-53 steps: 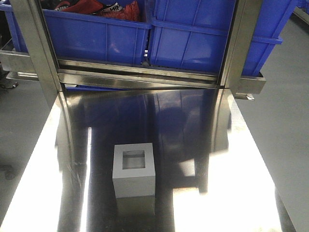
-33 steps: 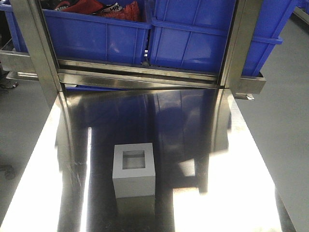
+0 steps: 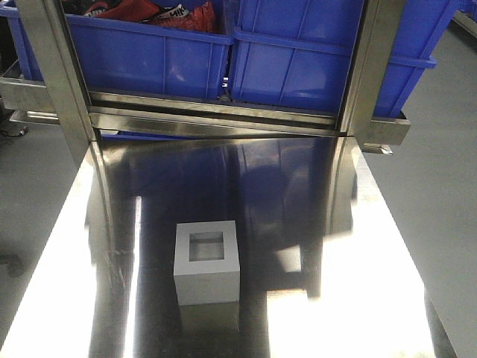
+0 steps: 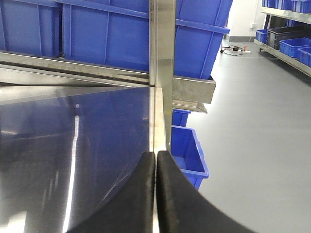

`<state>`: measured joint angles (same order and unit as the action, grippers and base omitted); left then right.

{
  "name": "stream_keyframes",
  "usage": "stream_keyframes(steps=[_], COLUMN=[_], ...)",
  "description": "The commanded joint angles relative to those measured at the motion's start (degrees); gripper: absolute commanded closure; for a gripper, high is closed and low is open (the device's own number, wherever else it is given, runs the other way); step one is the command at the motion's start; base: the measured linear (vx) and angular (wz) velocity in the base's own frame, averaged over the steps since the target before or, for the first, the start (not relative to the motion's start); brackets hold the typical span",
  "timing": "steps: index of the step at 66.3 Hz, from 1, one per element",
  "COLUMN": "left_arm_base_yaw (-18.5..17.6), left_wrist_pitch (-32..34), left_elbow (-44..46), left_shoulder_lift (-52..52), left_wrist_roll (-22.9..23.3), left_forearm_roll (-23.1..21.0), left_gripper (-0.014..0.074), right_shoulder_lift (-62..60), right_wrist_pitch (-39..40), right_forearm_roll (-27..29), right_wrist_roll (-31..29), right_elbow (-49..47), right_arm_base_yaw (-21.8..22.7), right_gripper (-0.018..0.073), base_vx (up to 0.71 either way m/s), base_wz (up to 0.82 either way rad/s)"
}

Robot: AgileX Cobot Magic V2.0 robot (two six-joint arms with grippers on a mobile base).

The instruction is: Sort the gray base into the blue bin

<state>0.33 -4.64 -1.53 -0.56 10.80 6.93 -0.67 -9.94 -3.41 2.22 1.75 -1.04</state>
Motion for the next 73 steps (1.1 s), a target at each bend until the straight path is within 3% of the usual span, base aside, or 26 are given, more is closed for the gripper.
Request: stream_keyframes(steps=[1,55,65,73], left_arm_base_yaw=[0.2,0.2,0.2,0.2], left_wrist_pitch=[4.1,6.3,9.7,8.2], left_elbow=[-1.7,-1.6,0.0,4.5], left_shoulder_lift=[-0.9,-0.9,-0.8,-0.3], left_wrist_roll=[0.3,0.1,0.4,0.2], left_forearm_roll=[-0.1,-0.1,-0.1,-0.1], left_gripper=[0.0602,0.0602,0.0602,0.0602], right_shoulder_lift=[-0.7,-0.7,-0.7,-0.7], right_wrist_pitch=[4.2,4.2,4.2,4.2], right_forearm_roll=[-0.4,-0.4,-0.4,-0.4], right_wrist_roll=[-0.3,-0.3,-0.3,-0.3], right_elbow=[0.8,0.8,0.8,0.8], right_arm_base_yaw=[0.3,0.3,0.3,0.3], right_gripper=[0.0568,0.0568,0.0568,0.0568], base_vx=[0.00,0.00,0.00,0.00], base_wz=[0.00,0.00,0.00,0.00])
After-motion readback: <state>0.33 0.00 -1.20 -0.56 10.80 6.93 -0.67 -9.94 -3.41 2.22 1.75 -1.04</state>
